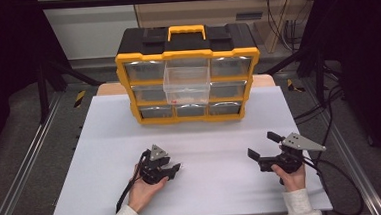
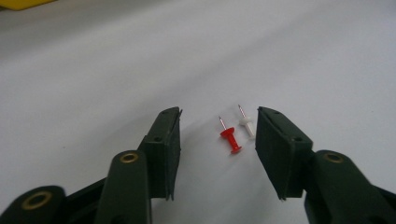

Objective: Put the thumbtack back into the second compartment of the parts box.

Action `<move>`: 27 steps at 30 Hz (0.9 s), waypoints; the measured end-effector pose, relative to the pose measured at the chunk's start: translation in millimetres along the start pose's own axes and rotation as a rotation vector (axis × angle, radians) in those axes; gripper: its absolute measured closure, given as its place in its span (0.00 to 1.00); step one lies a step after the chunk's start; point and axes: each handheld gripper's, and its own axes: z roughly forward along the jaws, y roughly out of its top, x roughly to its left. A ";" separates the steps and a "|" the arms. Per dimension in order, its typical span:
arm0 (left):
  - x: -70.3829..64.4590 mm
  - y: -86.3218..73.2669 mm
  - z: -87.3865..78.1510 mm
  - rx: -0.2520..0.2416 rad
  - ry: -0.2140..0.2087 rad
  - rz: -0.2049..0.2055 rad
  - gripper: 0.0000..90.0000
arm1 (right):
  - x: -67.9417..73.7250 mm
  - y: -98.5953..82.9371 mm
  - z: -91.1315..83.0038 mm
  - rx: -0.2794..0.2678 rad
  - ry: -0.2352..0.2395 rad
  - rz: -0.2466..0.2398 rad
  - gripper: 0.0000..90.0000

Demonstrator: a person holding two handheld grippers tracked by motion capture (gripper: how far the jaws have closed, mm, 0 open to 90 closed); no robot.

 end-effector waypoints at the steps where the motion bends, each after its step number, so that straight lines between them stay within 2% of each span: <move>1: -0.5 -0.2 0.6 0.005 -0.002 -0.001 0.60 | 0.1 0.1 -0.1 0.000 0.000 0.001 0.01; 7: -2.7 -0.7 3.6 0.021 0.007 0.009 0.73 | 0.0 0.3 -0.4 -0.002 0.000 0.002 0.01; 15: -4.9 -0.9 4.6 0.017 0.005 0.012 0.84 | -0.1 0.4 -0.6 -0.003 -0.001 0.003 0.01; 21: -4.6 -0.6 4.7 0.024 0.008 0.009 0.92 | -0.1 0.3 -0.3 0.000 0.000 0.003 0.01; 27: -3.1 -0.6 4.5 0.024 -0.002 -0.001 0.93 | 0.0 0.4 -0.4 -0.002 -0.001 0.004 0.01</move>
